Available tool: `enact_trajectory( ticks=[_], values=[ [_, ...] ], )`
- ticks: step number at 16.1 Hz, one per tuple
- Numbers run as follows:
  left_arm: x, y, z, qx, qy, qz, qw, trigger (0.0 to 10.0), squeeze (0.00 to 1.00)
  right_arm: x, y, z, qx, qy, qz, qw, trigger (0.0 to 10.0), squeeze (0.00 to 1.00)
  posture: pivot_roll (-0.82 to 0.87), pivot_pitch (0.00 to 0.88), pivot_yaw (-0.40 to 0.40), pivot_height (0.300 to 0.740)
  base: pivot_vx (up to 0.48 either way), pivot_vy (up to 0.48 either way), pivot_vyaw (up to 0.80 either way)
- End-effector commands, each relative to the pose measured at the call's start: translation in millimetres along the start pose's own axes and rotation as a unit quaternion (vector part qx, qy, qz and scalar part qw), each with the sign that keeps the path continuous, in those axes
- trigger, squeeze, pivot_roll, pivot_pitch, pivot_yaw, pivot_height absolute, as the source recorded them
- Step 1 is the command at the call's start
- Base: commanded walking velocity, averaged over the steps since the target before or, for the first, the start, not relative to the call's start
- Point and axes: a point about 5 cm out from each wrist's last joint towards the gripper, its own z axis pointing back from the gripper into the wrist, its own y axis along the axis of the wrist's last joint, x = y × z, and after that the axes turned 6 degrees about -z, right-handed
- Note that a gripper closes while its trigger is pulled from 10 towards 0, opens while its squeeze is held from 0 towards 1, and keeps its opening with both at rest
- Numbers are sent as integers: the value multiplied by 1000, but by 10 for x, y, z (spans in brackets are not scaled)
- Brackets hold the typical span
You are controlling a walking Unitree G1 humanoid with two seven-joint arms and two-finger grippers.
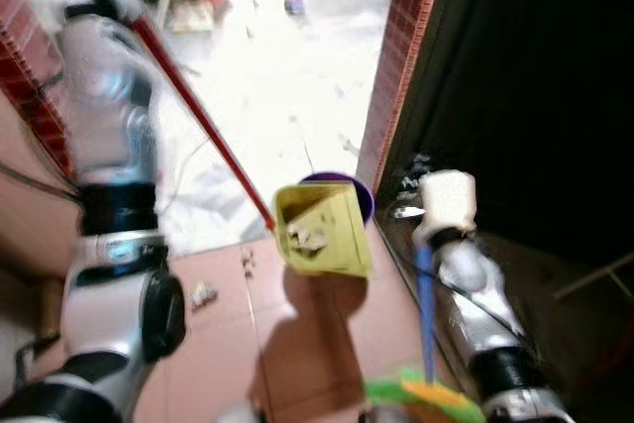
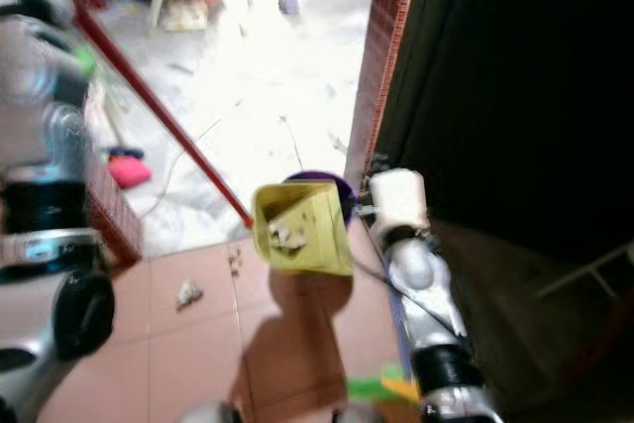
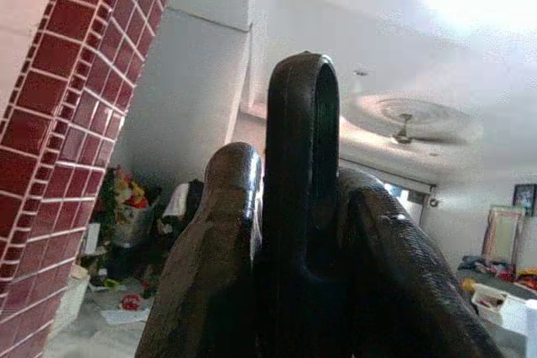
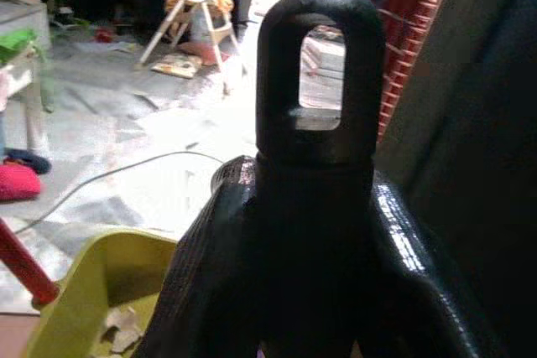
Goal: Sweep floor
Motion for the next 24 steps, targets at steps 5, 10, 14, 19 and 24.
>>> enact_trajectory(
  ticks=[5,10,14,19,24],
  values=[
    [108,153,-29,41,-14,4,999,10000,0,86,114,-24,26,-14,-1,1000,10000,0,-81,0,27,740,480,0,0],
    [120,143,-17,42,-17,15,999,10000,0,75,110,-14,26,-13,-1,1000,10000,0,-81,0,28,740,480,0,0],
    [119,162,-19,51,-17,13,998,10000,0,80,110,-16,26,-13,-1,1000,10000,0,-80,0,25,740,0,0,0],
    [212,167,25,67,-39,-2,997,10000,0,67,113,-26,26,-11,-1,1000,10000,0,-78,0,25,740,0,0,0],
    [516,187,124,106,-112,-13,988,10000,0,89,130,-30,30,-17,0,999,10000,0,-90,0,35,740,0,0,0]
  ],
)
